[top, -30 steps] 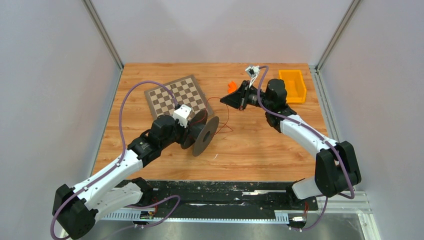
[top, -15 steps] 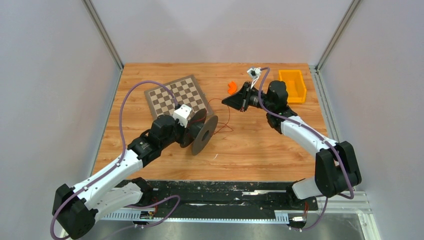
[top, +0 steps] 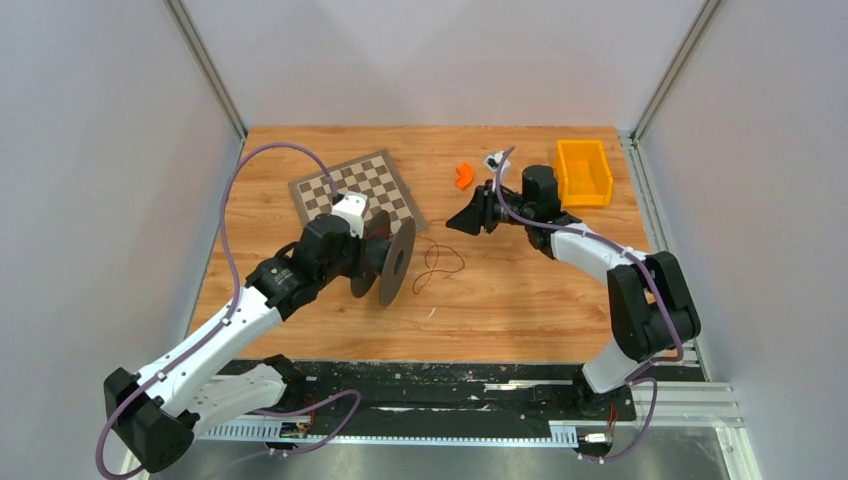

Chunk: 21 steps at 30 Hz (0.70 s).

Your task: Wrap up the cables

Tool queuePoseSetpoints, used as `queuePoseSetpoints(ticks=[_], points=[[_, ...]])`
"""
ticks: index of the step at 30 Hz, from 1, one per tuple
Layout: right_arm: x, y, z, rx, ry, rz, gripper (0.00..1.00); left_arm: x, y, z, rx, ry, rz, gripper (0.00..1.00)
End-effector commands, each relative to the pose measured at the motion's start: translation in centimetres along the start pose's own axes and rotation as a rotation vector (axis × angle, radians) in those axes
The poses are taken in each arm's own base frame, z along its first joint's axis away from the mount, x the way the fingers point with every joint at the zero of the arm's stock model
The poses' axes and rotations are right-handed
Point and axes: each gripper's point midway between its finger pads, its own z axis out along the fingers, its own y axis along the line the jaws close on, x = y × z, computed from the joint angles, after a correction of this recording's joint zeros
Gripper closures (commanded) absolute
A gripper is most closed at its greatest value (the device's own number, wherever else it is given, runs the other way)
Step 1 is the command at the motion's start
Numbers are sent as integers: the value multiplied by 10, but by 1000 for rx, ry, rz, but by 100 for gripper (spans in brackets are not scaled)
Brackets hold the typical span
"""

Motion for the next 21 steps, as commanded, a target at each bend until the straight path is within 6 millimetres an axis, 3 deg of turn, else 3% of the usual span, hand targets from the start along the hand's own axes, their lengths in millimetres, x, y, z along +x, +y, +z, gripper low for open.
queuePoseSetpoints(ticks=[1, 7, 12, 17, 21], points=[[-8, 37, -9, -128, -34, -193, 49, -40, 5, -23, -58, -83, -166, 100], [18, 60, -14, -174, -104, -358, 27, -49, 5, -43, -47, -78, -183, 100], [30, 74, -6, -227, -162, -355, 23, -58, 2, -60, -17, -121, -229, 100], [29, 78, 12, -210, -197, -310, 21, -65, 6, -73, -14, -168, -239, 100], [22, 66, 26, -161, -221, -202, 21, -67, 7, -81, -5, -192, -239, 100]])
